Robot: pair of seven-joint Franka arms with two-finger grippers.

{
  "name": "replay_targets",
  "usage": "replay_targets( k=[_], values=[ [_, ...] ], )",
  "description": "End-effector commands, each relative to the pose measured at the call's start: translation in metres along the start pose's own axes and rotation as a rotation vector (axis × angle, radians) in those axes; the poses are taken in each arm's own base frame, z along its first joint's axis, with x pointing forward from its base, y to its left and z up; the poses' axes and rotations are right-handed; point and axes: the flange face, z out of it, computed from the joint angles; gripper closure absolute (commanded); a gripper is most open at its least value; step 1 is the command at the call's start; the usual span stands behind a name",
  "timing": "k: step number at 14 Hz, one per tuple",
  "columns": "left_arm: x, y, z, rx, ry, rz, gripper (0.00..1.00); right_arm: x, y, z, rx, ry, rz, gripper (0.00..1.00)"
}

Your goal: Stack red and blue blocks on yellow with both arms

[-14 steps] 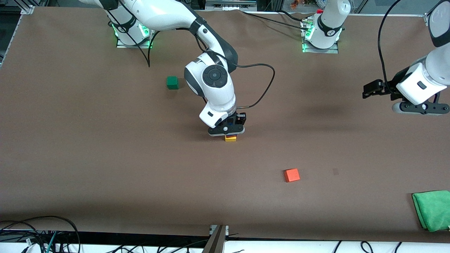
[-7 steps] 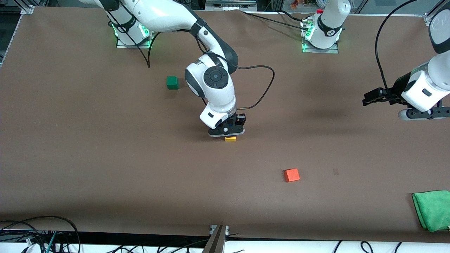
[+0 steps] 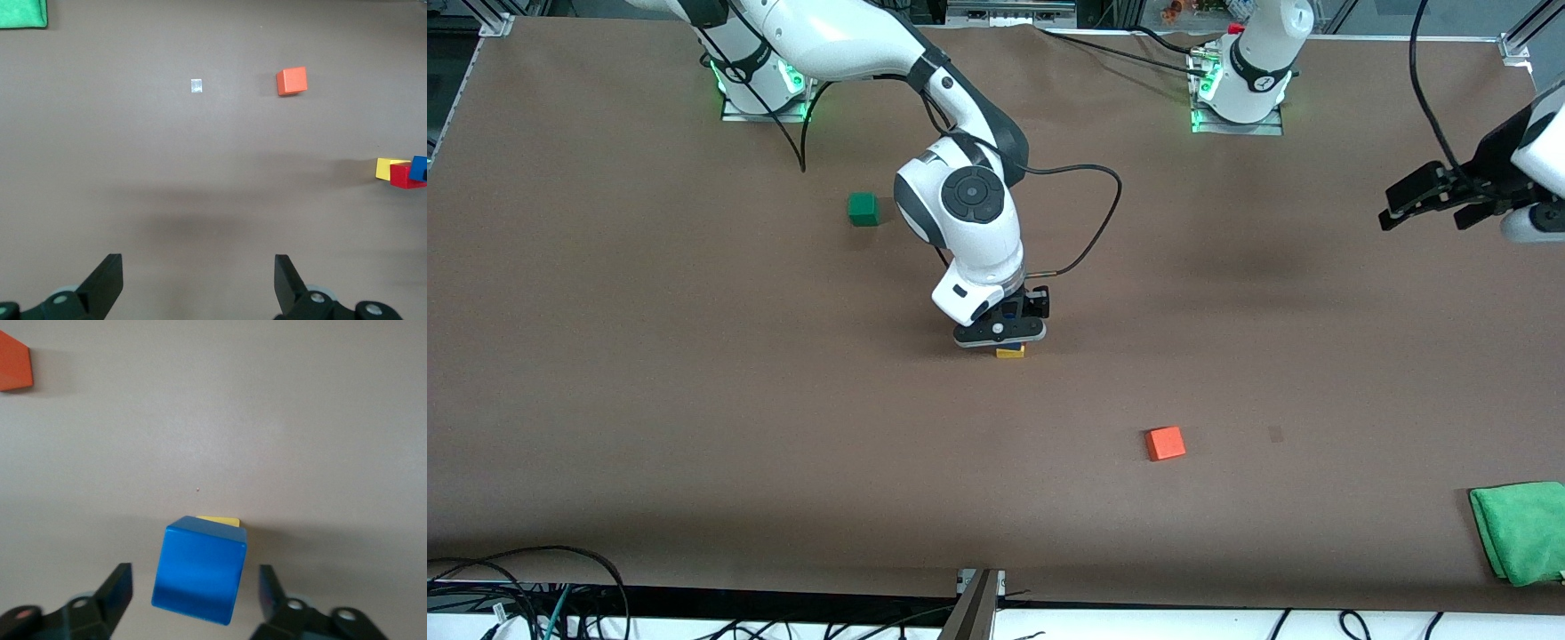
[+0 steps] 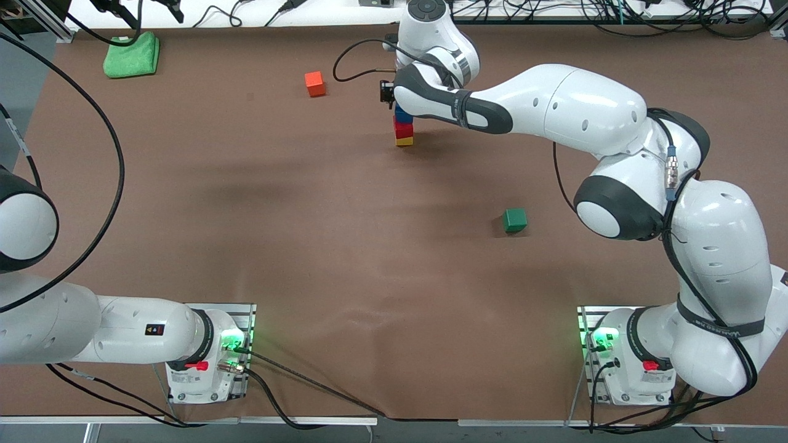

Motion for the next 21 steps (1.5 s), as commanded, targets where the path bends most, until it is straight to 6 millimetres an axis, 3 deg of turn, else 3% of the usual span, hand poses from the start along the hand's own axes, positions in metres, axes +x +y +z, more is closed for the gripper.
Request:
replay_targets(
  k=[1,3,5,6,8,14,18,21],
  values=[
    [-0.001,0.001,-0.013,0.007,-0.020,-0.004,0.00,0.004,-0.005,-0.016,-0.011,0.019,-0.001,0.00],
    [-0.002,-0.002,-0.016,0.007,-0.016,-0.006,0.00,0.005,0.004,-0.025,-0.046,-0.012,0.000,0.00],
    [-0.001,-0.004,-0.015,0.006,-0.022,-0.010,0.00,0.011,0.013,-0.060,-0.055,-0.021,-0.015,0.00],
    [0.000,-0.005,-0.012,0.006,-0.027,-0.008,0.00,0.022,0.033,-0.076,-0.069,-0.039,-0.031,0.00],
    [0.003,-0.006,-0.005,0.008,-0.040,-0.017,0.00,0.040,0.075,-0.108,-0.089,-0.089,-0.077,0.00],
    [0.007,0.002,0.003,0.008,-0.055,-0.003,0.00,0.085,0.241,-0.194,-0.129,-0.226,-0.108,0.00],
    [0.010,0.005,0.007,-0.001,-0.061,-0.002,0.00,0.093,0.335,-0.237,-0.145,-0.273,-0.071,0.00],
    [0.009,0.011,0.007,0.000,-0.062,0.007,0.00,0.092,0.385,-0.278,-0.139,-0.236,-0.024,0.00]
  ],
)
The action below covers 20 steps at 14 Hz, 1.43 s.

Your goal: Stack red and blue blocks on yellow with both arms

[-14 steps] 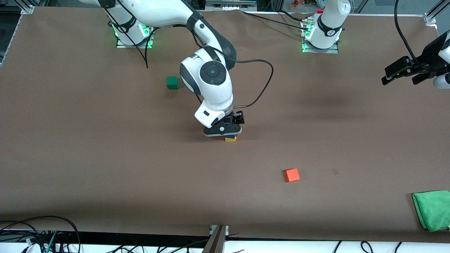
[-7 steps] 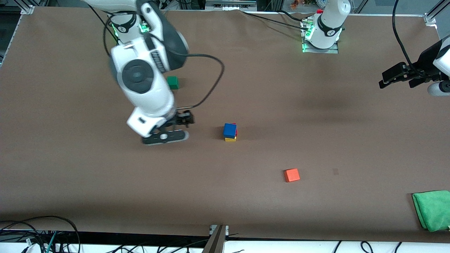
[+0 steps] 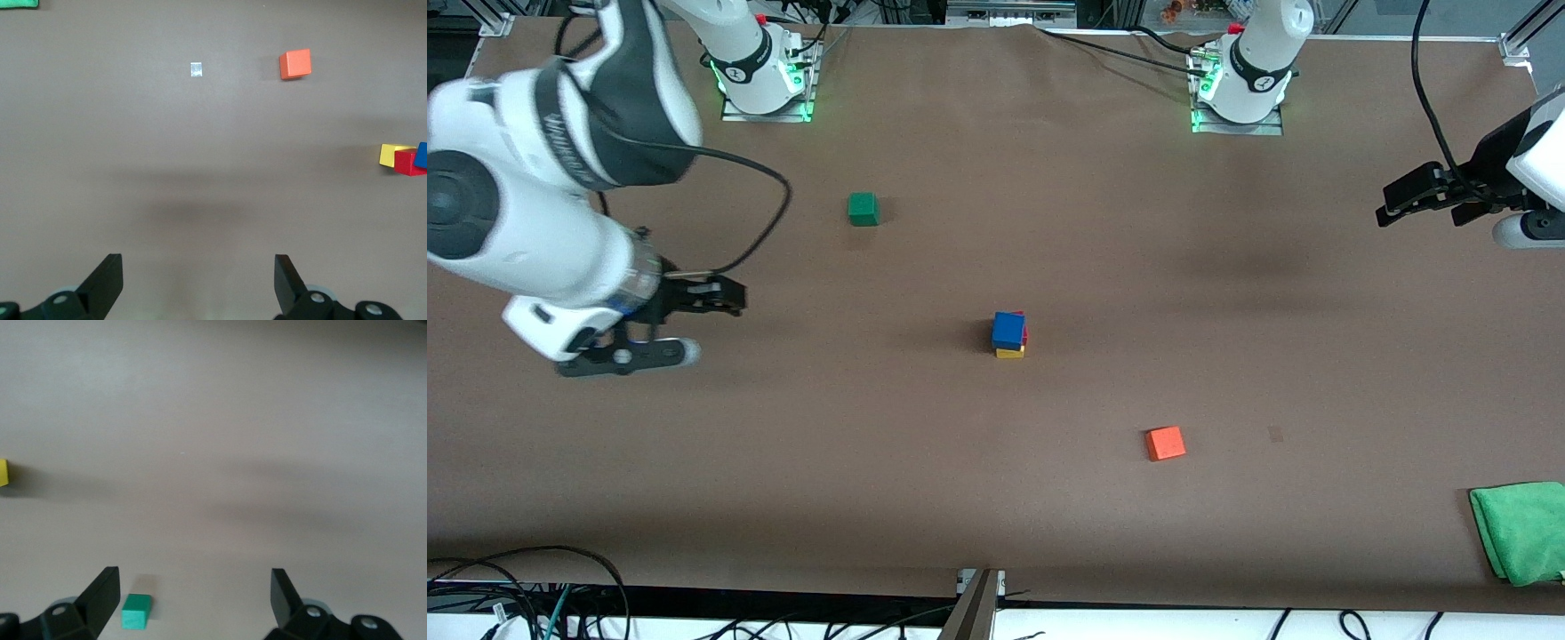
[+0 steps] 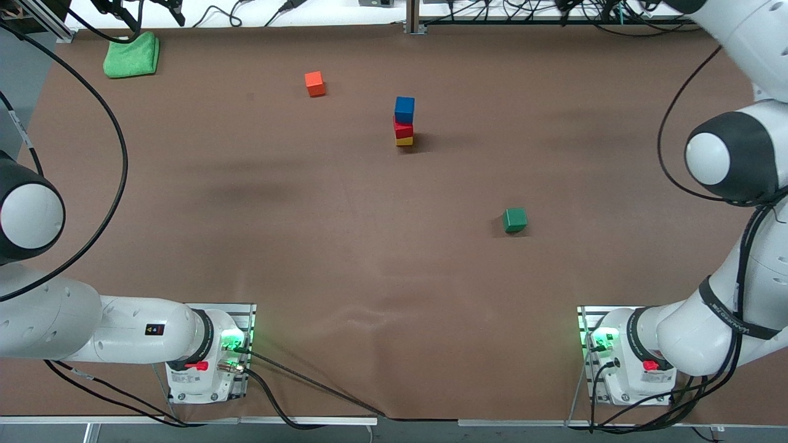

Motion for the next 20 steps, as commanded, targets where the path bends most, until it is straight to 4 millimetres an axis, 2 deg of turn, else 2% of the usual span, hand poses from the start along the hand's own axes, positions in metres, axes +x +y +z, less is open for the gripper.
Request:
replay_targets(
  k=[1,3,5,6,7,9,10,11,14,17,20],
  values=[
    [0.001,0.011,-0.004,-0.005,-0.005,0.006,0.00,-0.023,0.037,-0.029,0.006,0.012,0.044,0.00],
    [0.000,0.020,-0.004,-0.006,-0.007,0.021,0.00,-0.047,0.047,-0.042,0.018,0.011,0.056,0.00],
    [-0.001,0.023,-0.003,-0.005,-0.007,0.033,0.00,-0.062,0.063,-0.044,-0.012,-0.002,0.064,0.00],
    [-0.001,0.028,-0.002,-0.004,-0.009,0.038,0.00,-0.072,0.076,-0.056,-0.009,0.014,0.077,0.00],
    [-0.001,0.030,-0.002,-0.005,-0.010,0.041,0.00,-0.077,0.092,-0.060,0.004,0.026,0.101,0.00],
    [-0.001,0.030,-0.002,-0.005,-0.009,0.044,0.00,-0.081,0.109,-0.056,0.013,0.014,0.131,0.00],
    [-0.001,0.027,-0.003,-0.004,-0.007,0.045,0.00,-0.090,0.119,-0.059,0.021,0.012,0.150,0.00],
    [-0.002,0.024,-0.002,0.001,-0.019,0.037,0.00,-0.107,0.132,-0.060,0.042,-0.003,0.165,0.00],
    [-0.005,0.022,-0.001,0.008,-0.041,0.035,0.00,-0.119,0.130,-0.053,0.041,-0.036,0.150,0.00],
    [-0.005,0.022,0.000,0.012,-0.047,0.042,0.00,-0.121,0.132,-0.052,0.040,-0.055,0.127,0.00],
    [-0.005,0.017,0.000,0.011,-0.051,0.143,0.00,-0.120,0.131,-0.050,0.038,-0.055,0.073,0.00]
  ],
)
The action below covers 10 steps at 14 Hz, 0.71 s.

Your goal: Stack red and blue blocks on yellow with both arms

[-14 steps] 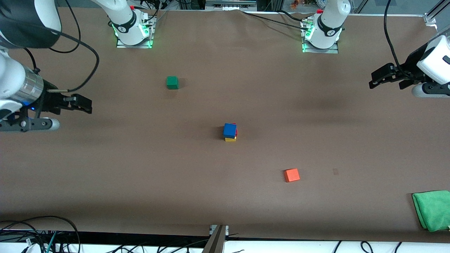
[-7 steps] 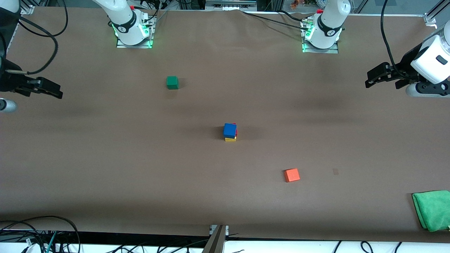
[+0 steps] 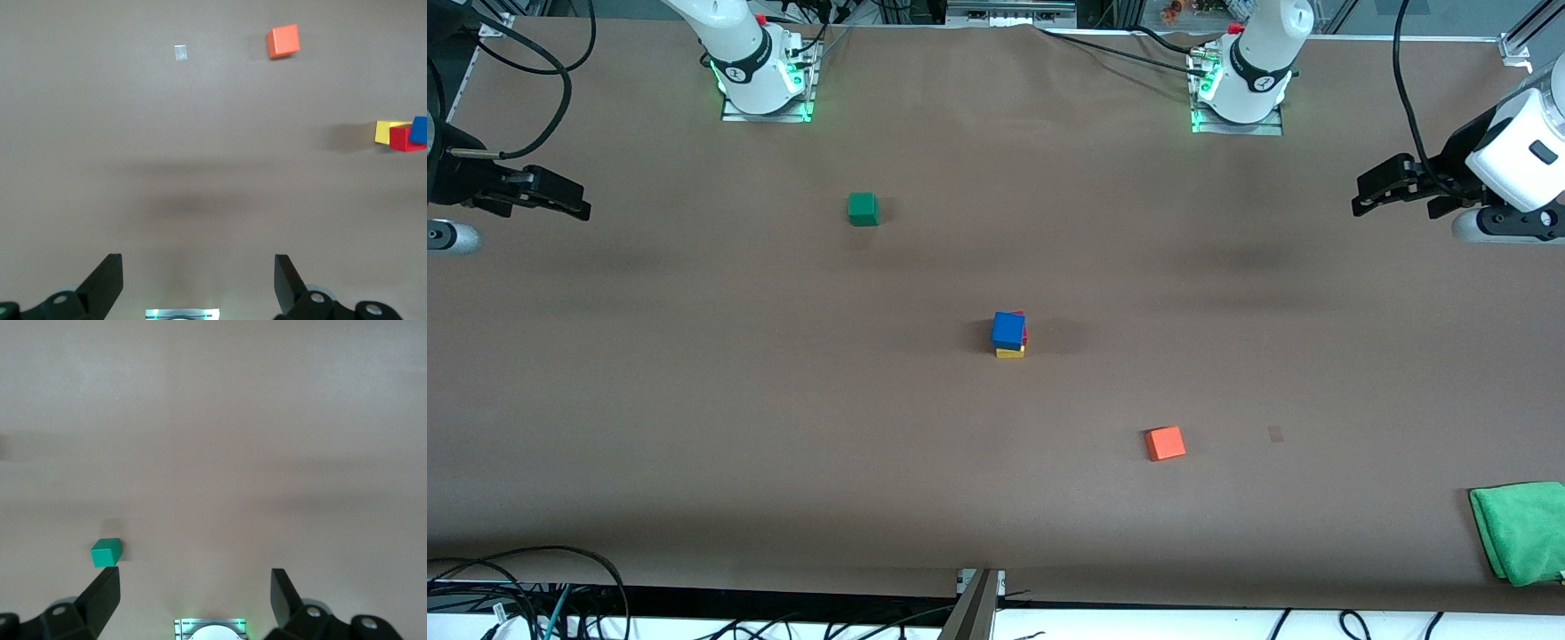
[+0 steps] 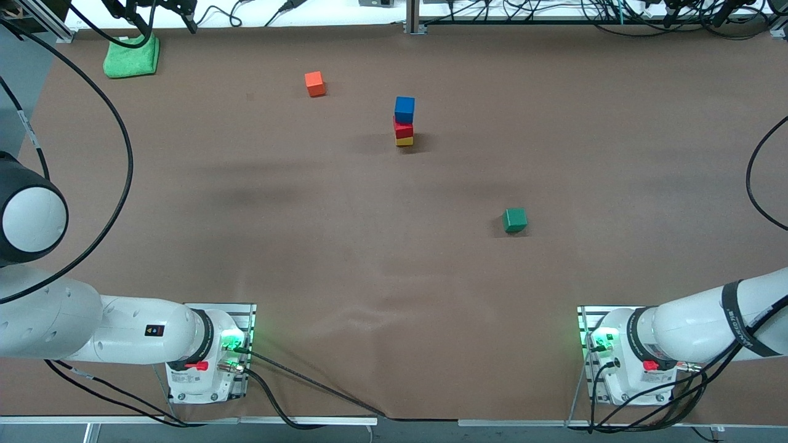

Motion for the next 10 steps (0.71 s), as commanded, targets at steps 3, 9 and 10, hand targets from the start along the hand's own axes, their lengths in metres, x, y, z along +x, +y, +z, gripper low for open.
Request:
replay_targets(
  k=[3,9,10],
  values=[
    [0.0013,-0.0053,-0.0052,0.012,-0.007,0.077,0.00,-0.0025,0.0013,0.0041,-0.006,-0.015,-0.104,0.00],
    [0.0020,-0.0095,-0.0052,0.061,-0.006,0.061,0.00,-0.0007,0.0003,0.0042,-0.023,-0.013,-0.104,0.00],
    [0.0020,-0.0094,-0.0052,0.059,-0.006,0.055,0.00,-0.0003,0.0017,0.0051,-0.021,-0.016,-0.103,0.00]
  ],
)
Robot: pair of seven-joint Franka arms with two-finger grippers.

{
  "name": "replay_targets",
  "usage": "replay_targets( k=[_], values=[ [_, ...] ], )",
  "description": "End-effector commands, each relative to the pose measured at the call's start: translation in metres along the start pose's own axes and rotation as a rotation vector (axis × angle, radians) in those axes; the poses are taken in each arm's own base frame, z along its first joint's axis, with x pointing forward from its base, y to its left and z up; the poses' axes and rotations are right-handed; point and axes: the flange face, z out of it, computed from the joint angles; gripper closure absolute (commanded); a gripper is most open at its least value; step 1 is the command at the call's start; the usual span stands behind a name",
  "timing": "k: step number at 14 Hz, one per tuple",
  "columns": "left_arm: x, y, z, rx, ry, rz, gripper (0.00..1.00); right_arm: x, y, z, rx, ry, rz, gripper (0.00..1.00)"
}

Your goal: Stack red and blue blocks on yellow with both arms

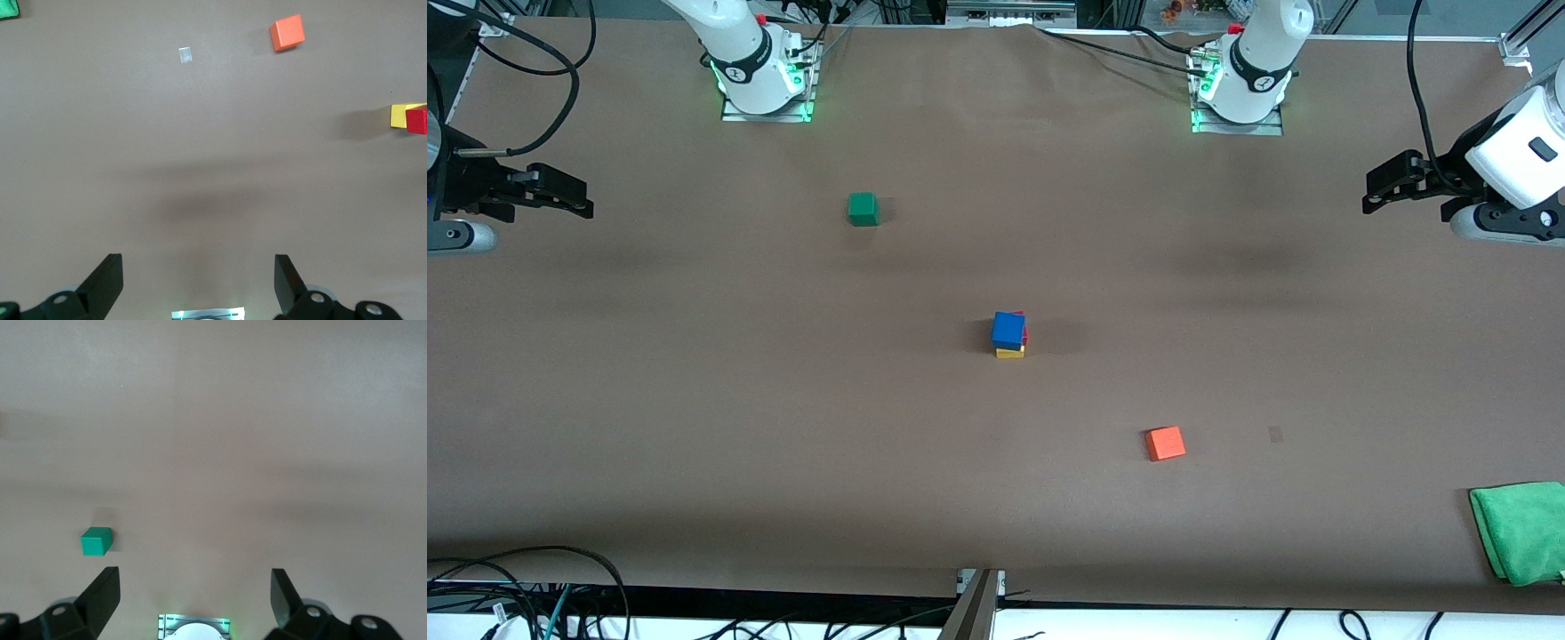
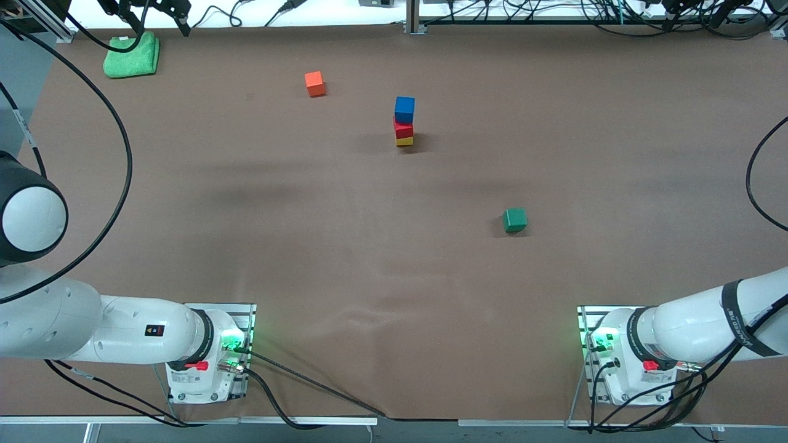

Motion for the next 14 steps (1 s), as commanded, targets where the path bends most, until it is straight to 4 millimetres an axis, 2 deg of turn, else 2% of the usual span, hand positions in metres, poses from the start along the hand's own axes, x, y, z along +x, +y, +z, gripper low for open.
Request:
replay_targets(
  k=[1,3,6,14],
  values=[
    [0.0017,-0.0012,-0.0051,0.016,-0.005,-0.038,0.00,-0.0022,0.0020,0.0003,-0.013,-0.005,-0.015,0.00],
    [0.0020,0.0046,-0.0051,0.011,-0.002,-0.098,0.00,-0.0022,0.0018,0.0003,-0.012,-0.005,-0.017,0.00],
    [0.0005,0.0070,-0.0071,0.013,0.000,-0.096,0.00,-0.0023,0.0035,0.0003,-0.011,-0.005,-0.018,0.00],
    [-0.0005,-0.0004,-0.0067,0.011,-0.012,-0.110,0.00,-0.0020,0.0021,0.0002,-0.007,-0.003,-0.021,0.00]
  ],
)
